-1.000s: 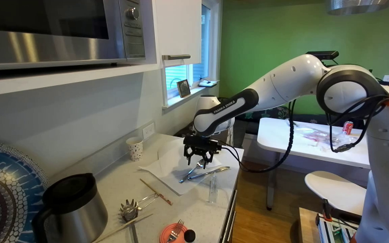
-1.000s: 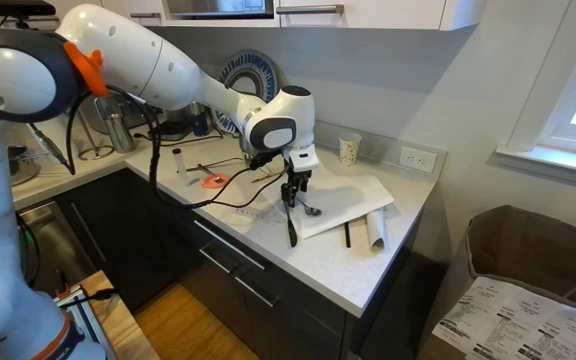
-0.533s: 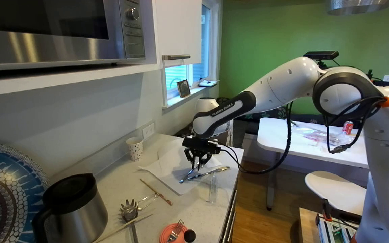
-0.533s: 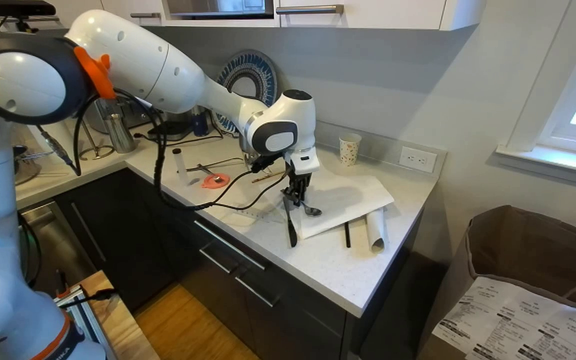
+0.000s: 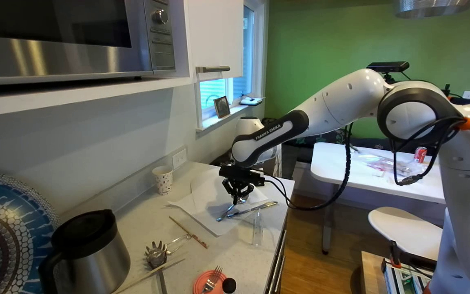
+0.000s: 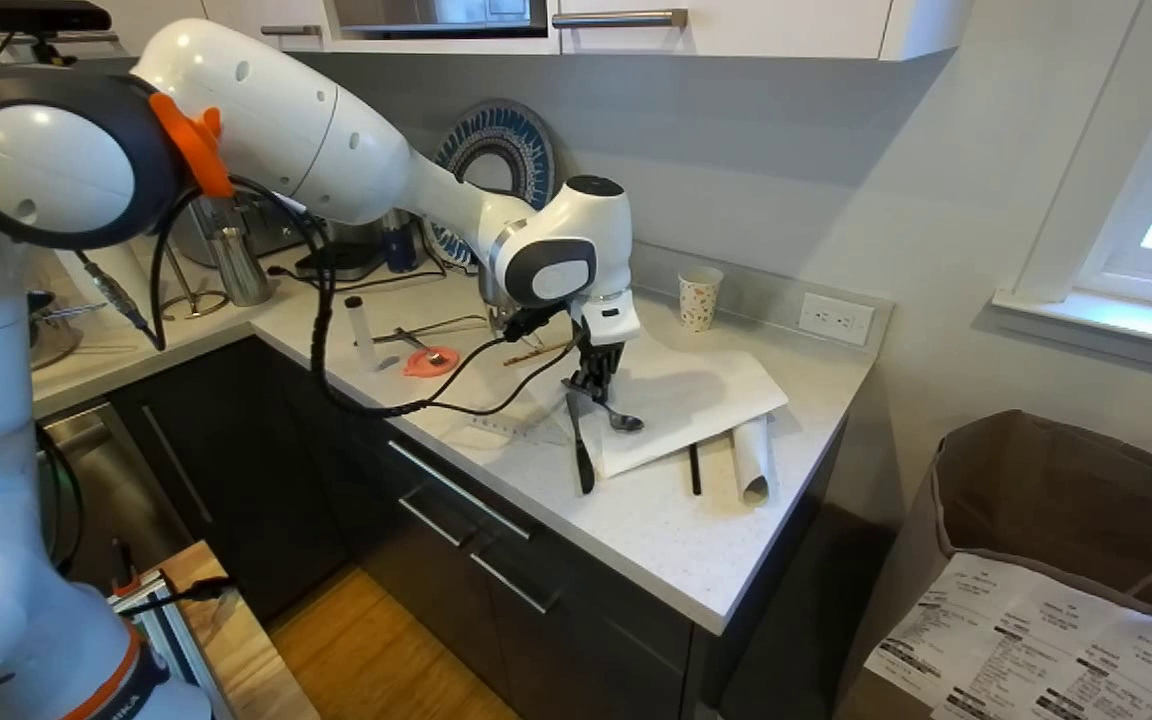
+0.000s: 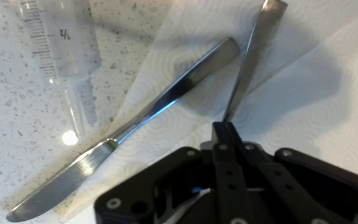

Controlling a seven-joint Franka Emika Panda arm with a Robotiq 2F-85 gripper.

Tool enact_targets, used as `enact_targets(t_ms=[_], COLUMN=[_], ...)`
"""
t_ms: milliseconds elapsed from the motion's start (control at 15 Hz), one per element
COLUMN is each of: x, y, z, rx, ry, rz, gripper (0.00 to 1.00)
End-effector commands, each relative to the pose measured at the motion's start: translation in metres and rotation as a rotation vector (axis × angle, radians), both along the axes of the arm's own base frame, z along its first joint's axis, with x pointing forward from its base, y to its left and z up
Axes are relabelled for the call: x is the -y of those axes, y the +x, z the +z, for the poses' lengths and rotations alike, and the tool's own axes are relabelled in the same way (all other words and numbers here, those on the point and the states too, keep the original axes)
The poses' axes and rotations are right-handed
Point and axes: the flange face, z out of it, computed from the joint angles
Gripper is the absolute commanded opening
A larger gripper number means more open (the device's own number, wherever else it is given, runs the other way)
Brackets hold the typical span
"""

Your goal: Pick up the silver spoon and put it on the kitchen counter, pick up the silver bread knife and slide the chopstick on the right a little to the right, put the silver bread knife on the kitchen counter to the right of the silver spoon

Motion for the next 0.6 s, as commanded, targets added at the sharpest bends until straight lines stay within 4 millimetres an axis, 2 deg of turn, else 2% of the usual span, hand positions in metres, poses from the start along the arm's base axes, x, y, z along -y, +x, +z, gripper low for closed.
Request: enact_targets(t_ms=[0,67,133,467,533], x=[-0.0012,-0.0013,-0.0017,-0.0023,-0.0022], y=[0.0009,0.0008,0.0007,0.0027,0.0034], z=[-0.0024,-0.0024,-0.0028,-0.0077,-0.0094], rx=[-0.007,-0.006,-0.008,-0.012,-0.012], ry=[0.010,0.010,0.012,0.006,0.003], rz=[-0.028,-0.031,-0.036,-0.041,-0.041], gripper=[0.07,0.23,0.32,0.69,0.72])
